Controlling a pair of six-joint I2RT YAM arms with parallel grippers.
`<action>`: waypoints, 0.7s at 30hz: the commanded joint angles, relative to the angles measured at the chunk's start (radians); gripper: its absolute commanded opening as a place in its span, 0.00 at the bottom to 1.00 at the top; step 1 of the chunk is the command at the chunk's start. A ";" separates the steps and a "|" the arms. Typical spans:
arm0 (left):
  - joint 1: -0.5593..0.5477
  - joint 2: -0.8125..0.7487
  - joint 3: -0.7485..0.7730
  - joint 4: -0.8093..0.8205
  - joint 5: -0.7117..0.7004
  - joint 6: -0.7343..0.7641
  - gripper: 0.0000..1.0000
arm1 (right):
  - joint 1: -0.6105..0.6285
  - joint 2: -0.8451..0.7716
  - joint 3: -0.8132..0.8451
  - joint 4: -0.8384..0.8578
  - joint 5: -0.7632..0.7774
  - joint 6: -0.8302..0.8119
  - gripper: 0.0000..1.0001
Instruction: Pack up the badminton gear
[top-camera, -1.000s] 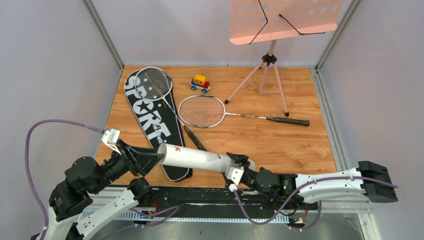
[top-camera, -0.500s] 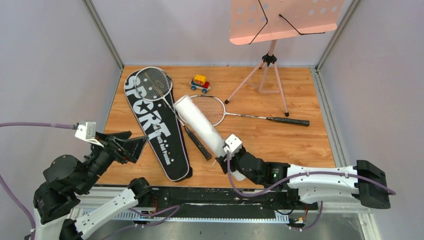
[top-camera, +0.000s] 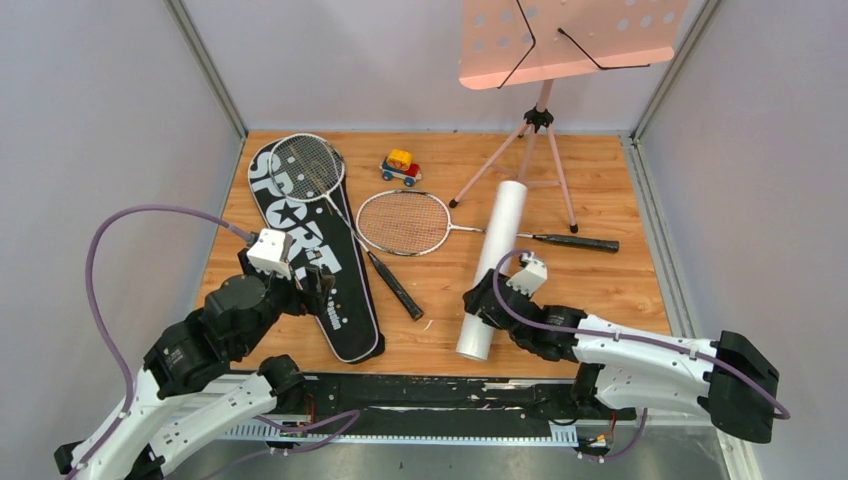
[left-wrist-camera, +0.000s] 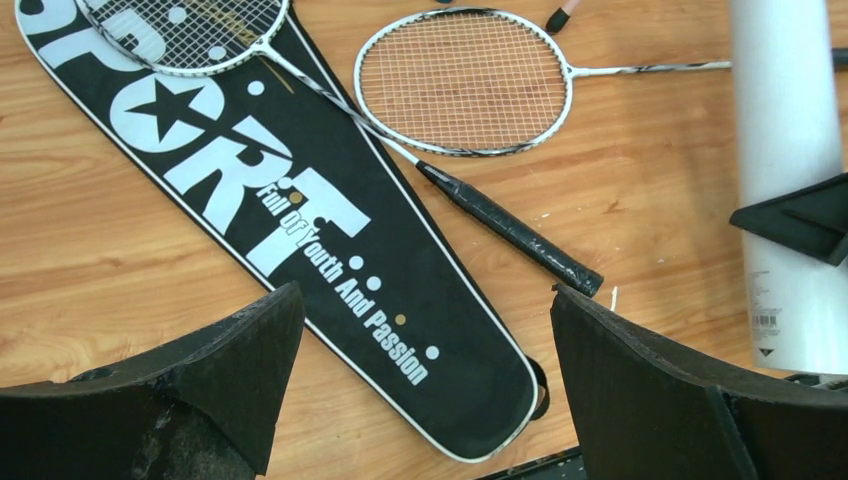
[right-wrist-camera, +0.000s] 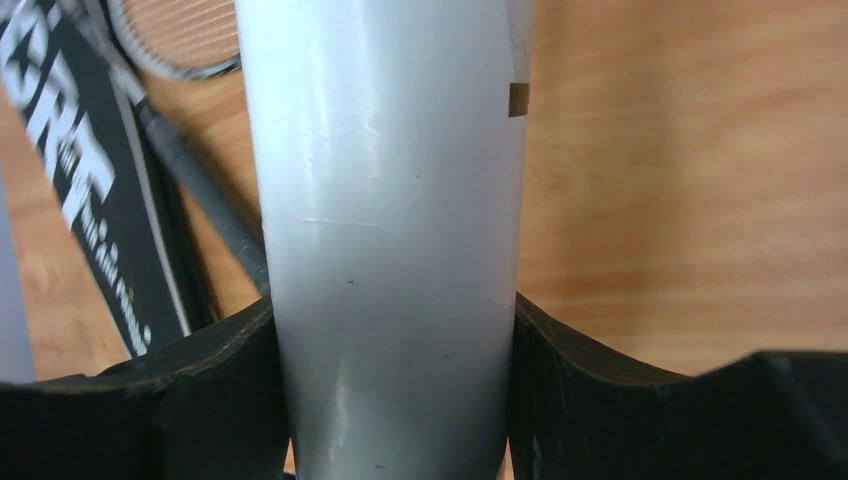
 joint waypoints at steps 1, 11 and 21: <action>0.001 -0.033 -0.036 0.102 -0.002 0.056 1.00 | -0.016 -0.009 0.030 -0.398 0.169 0.727 0.21; 0.001 0.007 -0.058 0.092 0.015 0.057 1.00 | -0.150 0.144 0.023 -0.730 0.046 1.331 0.28; 0.001 0.018 -0.063 0.090 -0.003 0.063 1.00 | -0.214 0.157 0.101 -0.850 -0.036 1.353 0.81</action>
